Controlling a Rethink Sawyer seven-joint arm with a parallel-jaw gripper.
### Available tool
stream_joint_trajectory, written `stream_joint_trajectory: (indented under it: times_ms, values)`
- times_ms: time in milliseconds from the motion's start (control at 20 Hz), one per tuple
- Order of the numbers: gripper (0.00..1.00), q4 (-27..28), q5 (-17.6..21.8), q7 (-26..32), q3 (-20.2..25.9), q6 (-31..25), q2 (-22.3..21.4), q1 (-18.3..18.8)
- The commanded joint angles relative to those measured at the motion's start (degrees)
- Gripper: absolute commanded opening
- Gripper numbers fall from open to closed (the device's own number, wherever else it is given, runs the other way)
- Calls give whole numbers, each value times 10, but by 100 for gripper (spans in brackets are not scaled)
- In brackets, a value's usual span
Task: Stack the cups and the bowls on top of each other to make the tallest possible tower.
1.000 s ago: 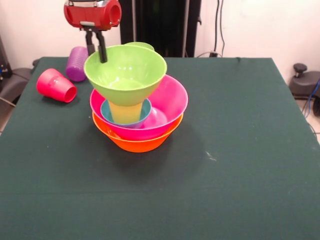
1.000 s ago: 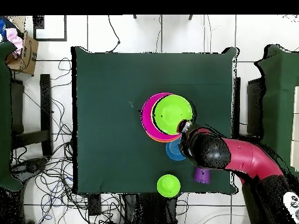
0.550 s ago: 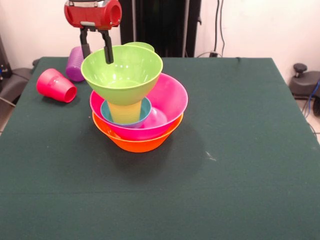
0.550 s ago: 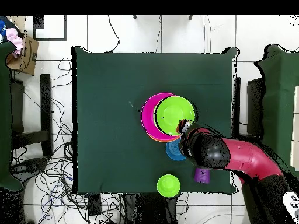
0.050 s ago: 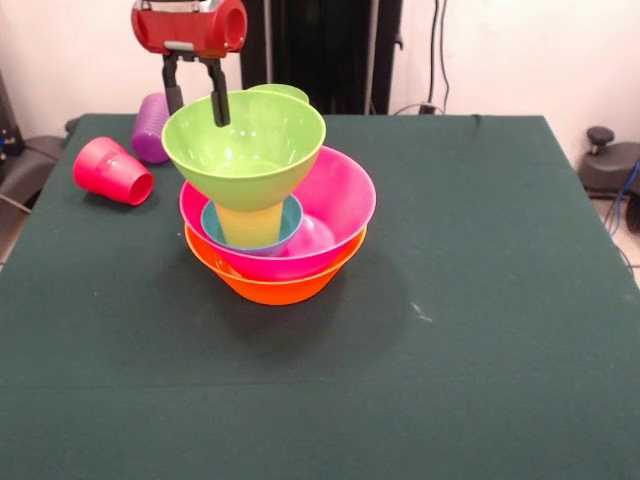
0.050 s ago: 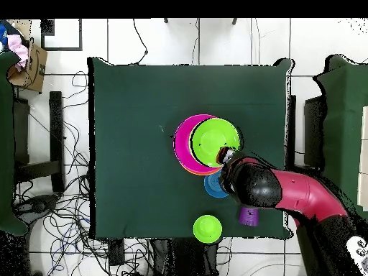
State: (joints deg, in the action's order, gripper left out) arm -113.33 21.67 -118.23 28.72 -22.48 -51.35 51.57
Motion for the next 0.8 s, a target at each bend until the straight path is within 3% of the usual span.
stream_joint_trajectory:
  times_ms: [50, 300, 800]
  values:
    - [100, -15, 0, 44, 11, -90, -41, -13]
    - [100, -30, -33, 56, 31, -122, -81, -3]
    - [100, -35, -68, 72, 53, -168, -120, 9]
